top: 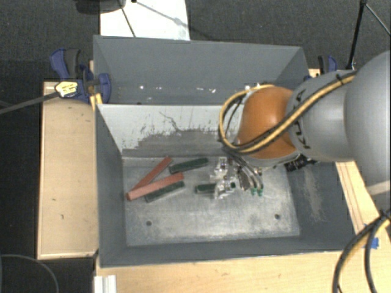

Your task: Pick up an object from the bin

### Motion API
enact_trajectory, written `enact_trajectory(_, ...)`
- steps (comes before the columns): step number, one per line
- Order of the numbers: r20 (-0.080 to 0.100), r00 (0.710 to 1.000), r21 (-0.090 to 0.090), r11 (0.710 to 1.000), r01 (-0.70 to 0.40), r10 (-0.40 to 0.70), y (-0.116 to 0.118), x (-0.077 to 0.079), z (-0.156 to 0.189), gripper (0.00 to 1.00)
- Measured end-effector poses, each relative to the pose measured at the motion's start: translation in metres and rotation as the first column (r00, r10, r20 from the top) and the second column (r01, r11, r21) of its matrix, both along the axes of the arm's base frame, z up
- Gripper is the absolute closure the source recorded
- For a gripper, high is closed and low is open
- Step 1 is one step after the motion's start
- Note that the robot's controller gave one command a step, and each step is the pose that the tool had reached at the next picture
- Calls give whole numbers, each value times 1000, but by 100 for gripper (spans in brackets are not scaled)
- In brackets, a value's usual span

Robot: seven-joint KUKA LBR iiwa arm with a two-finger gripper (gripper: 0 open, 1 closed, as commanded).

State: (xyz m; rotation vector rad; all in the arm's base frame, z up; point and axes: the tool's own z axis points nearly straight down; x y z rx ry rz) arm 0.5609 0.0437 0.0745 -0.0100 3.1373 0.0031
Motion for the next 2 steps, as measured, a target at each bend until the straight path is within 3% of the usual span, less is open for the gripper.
enact_trajectory(1, -9, 1000, -2, 1000, 24, -24, 3, -3, 36, 100)
enact_trajectory(2, -2, 999, -1, 999, 48, -48, 8, 11, 134, 100)
